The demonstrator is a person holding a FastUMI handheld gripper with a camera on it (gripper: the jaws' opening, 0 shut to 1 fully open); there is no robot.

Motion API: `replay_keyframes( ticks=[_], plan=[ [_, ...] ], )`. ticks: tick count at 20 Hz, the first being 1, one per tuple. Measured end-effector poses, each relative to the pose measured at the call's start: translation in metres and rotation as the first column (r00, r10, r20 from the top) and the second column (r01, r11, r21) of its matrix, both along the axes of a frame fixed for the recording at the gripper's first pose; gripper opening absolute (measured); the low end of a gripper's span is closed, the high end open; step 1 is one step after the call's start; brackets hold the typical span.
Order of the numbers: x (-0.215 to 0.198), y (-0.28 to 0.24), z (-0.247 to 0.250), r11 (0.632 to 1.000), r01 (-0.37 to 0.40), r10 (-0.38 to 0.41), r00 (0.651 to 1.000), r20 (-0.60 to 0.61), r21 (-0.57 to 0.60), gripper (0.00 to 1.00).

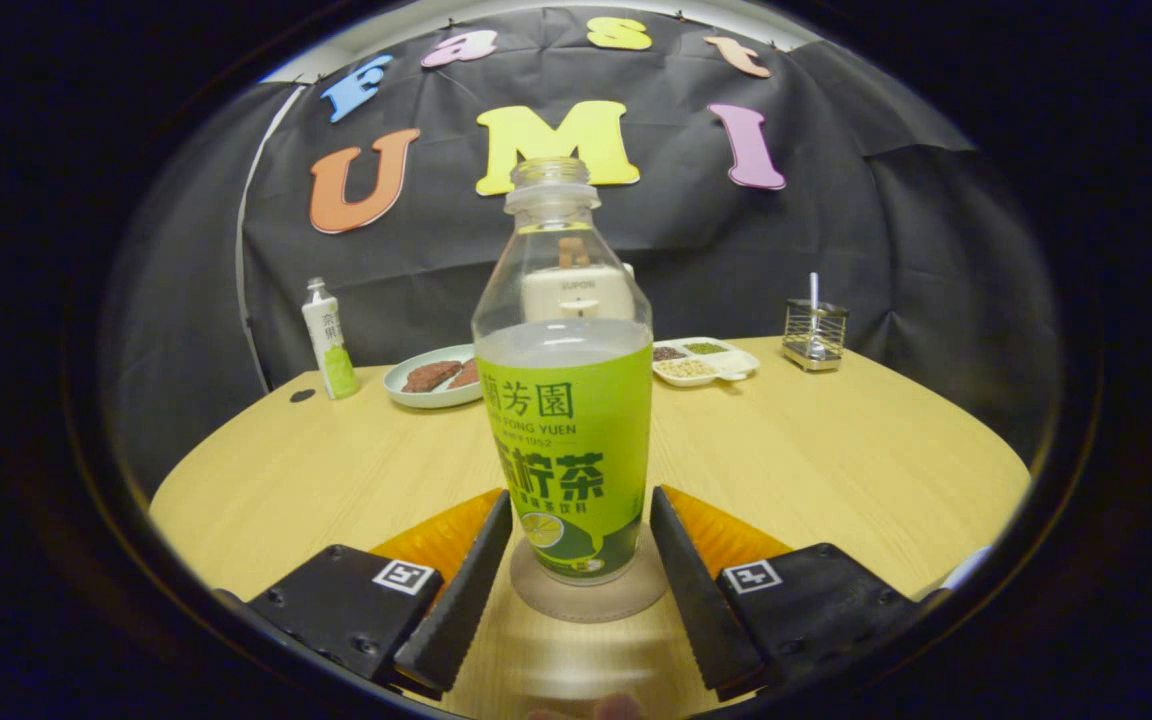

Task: Take the bottle from table, then pour the juice into the cup, finally place the bottle on the coaster

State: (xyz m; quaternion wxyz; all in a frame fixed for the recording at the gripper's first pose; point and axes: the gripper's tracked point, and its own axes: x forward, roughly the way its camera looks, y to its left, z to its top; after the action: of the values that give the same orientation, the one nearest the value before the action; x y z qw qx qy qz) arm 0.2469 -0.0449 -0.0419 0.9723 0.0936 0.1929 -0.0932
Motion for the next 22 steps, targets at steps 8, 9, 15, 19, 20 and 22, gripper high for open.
replay_keyframes(
  ticks=[8, 9, 15, 19, 20, 22],
  plan=[
    [-0.079, 0.042, 0.067, 0.997, -0.051, 0.062, 0.979, 0.192, -0.060, 0.99],
    [-0.094, 0.046, 0.078, 0.995, -0.056, 0.072, 0.973, 0.220, -0.078, 1.00],
    [-0.185, 0.049, 0.108, 0.991, -0.063, 0.097, 0.944, 0.317, -0.116, 1.00],
    [-0.234, 0.046, 0.110, 0.995, -0.060, 0.084, 0.935, 0.345, -0.078, 1.00],
    [-0.243, 0.047, 0.110, 0.995, -0.067, 0.088, 0.933, 0.350, -0.071, 1.00],
    [-0.259, 0.050, 0.106, 0.993, -0.086, 0.109, 0.930, 0.351, -0.080, 1.00]
  ],
)
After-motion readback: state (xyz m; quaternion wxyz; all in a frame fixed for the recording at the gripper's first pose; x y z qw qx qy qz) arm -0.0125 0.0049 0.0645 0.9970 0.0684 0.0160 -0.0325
